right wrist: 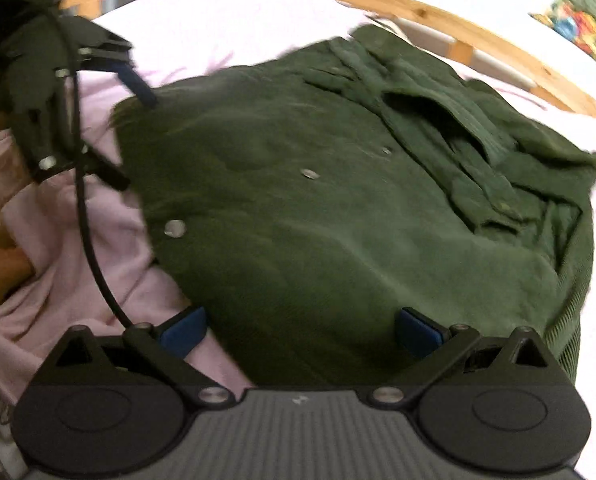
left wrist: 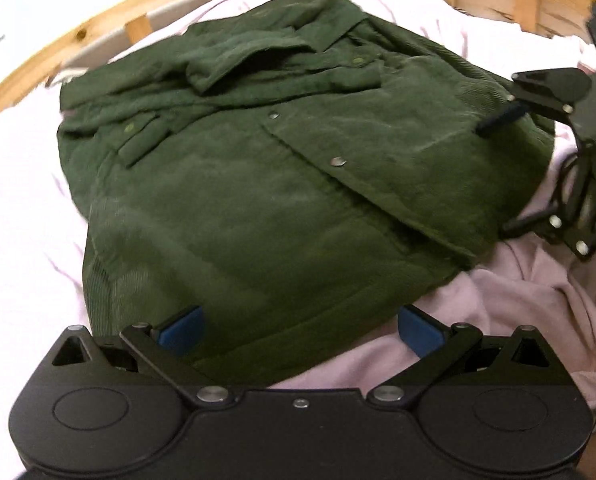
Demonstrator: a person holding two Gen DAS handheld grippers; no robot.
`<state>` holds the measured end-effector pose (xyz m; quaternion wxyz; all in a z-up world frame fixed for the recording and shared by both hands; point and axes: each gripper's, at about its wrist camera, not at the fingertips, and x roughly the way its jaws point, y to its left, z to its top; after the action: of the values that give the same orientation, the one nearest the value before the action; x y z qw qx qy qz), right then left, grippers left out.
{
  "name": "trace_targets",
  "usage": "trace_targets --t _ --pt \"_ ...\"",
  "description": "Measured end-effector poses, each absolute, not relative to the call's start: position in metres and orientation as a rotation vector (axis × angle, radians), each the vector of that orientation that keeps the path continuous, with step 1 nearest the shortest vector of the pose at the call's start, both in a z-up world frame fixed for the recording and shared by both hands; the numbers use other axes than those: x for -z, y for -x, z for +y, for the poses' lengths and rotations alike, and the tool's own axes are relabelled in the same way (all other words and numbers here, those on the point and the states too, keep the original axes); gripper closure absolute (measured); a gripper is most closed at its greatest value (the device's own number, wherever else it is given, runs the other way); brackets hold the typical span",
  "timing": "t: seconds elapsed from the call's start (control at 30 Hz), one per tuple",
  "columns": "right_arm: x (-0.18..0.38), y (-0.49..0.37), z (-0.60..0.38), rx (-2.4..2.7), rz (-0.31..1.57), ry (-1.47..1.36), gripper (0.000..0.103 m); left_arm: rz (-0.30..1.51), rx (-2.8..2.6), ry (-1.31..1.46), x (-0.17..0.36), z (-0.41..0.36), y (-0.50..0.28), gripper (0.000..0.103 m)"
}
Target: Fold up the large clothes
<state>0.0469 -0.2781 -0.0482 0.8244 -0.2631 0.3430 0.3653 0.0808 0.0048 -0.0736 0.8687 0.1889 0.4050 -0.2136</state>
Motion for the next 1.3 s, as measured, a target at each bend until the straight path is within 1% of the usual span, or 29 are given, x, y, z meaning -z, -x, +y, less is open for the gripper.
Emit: trace_targets --t 0.1,0.2,0.27,0.33,0.37,0.4,0.43,0.47,0.5,0.7,0.87,1.03,1.1,1.2,1.3 --pt "0.051 -0.049 -0.272 -0.765 0.702 0.604 0.001 0.868 0.447 -0.376 0.075 0.008 -0.083 0.001" --pt "0.046 -0.046 -0.272 -0.718 0.617 0.592 0.002 0.859 0.449 -0.408 0.077 0.005 -0.082 0.001" --pt "0.038 -0.046 -0.275 -0.724 0.566 0.547 0.012 0.848 0.45 -0.432 0.078 0.0 -0.085 0.001" --pt "0.027 -0.05 -0.278 -0.739 0.551 0.462 0.033 0.831 0.453 -0.456 0.076 -0.002 -0.084 0.001" --pt "0.022 -0.055 -0.278 -0.75 0.549 0.425 0.04 0.819 0.454 -0.469 0.076 -0.004 -0.083 0.001" --pt "0.017 -0.061 -0.278 -0.753 0.548 0.385 0.05 0.805 0.454 -0.489 0.075 -0.005 -0.082 0.001" --pt "0.013 -0.067 -0.278 -0.751 0.549 0.352 0.058 0.797 0.454 -0.505 0.075 -0.007 -0.082 0.001" --pt "0.01 -0.074 -0.279 -0.75 0.55 0.312 0.062 0.793 0.452 -0.52 0.075 -0.007 -0.082 0.001" --pt "0.008 -0.081 -0.28 -0.747 0.55 0.272 0.069 0.791 0.445 -0.531 0.075 -0.008 -0.083 0.001" --pt "0.008 -0.105 -0.294 -0.719 0.578 0.115 0.071 0.805 0.352 -0.561 0.077 -0.007 -0.098 0.001" --pt "0.006 -0.109 -0.3 -0.703 0.547 0.092 0.072 0.82 0.321 -0.614 0.086 -0.007 -0.109 0.0" --pt "0.006 -0.108 -0.301 -0.693 0.537 0.07 0.072 0.797 0.34 -0.65 0.084 -0.01 -0.113 0.001" --pt "0.007 -0.107 -0.3 -0.693 0.537 0.062 0.071 0.78 0.392 -0.605 0.075 -0.007 -0.112 0.004" --pt "0.008 -0.107 -0.298 -0.692 0.535 0.056 0.071 0.739 0.441 -0.534 0.064 -0.006 -0.111 0.003" --pt "0.008 -0.106 -0.297 -0.688 0.535 0.046 0.071 0.723 0.364 -0.674 0.075 -0.023 -0.116 0.005"
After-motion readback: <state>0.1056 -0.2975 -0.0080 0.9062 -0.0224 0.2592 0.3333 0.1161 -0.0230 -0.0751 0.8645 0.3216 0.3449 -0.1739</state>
